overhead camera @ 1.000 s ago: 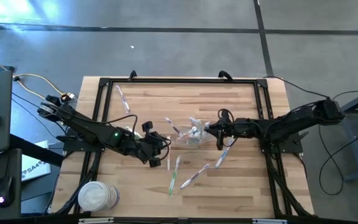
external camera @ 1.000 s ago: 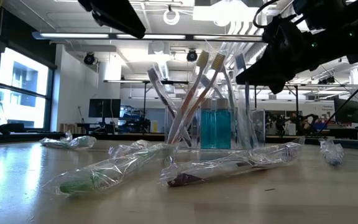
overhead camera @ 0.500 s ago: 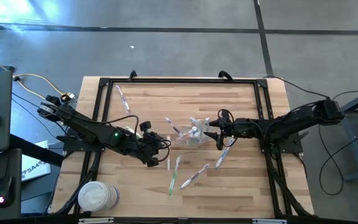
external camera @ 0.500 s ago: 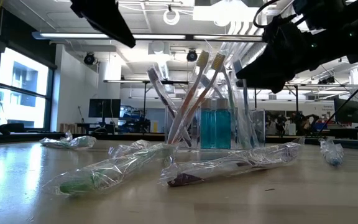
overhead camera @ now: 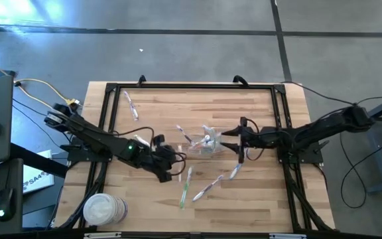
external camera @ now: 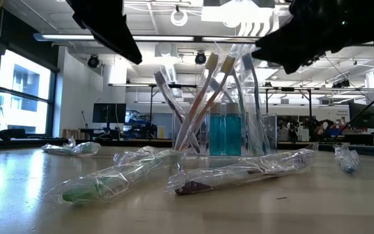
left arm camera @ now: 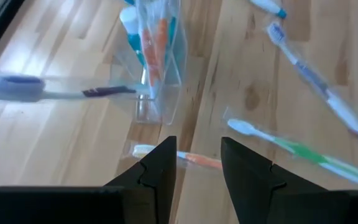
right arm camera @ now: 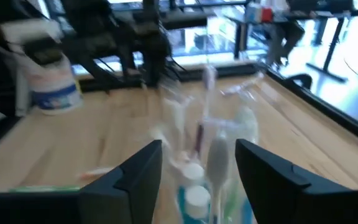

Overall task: Pick & Place toothbrushing station
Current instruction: Put the left blue toothbrush into the wire organizer, then put the top green toothbrush into the wire organizer

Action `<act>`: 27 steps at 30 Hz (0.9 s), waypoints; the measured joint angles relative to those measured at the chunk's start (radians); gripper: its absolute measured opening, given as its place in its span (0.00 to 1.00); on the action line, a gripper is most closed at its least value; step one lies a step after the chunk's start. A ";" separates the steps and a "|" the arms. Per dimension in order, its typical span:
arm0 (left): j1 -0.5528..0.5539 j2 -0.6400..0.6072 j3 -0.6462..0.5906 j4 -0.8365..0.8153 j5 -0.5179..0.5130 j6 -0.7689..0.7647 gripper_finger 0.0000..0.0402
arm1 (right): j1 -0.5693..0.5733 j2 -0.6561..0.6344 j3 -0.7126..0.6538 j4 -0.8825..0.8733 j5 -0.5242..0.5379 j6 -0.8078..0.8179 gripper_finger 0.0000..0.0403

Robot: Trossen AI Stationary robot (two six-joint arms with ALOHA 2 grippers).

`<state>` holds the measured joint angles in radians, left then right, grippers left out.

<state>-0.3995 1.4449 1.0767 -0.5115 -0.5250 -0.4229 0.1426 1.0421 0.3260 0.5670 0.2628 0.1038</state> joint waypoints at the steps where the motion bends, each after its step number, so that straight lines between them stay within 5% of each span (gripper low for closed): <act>1: 0.000 0.011 0.000 0.001 0.000 0.000 0.31 | 0.013 -0.012 0.000 0.000 0.000 0.000 0.48; 15: 0.001 0.080 0.000 0.099 0.011 0.077 0.31 | 0.212 -0.055 0.000 0.009 -0.030 0.029 0.47; 27: 0.000 0.080 0.000 0.093 0.020 -0.297 0.31 | 0.326 -0.055 0.000 0.147 -0.057 -0.078 0.47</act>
<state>-0.3996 1.5246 1.0771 -0.4189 -0.5053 -0.7194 0.4681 0.9867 0.3256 0.7143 0.2055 0.0261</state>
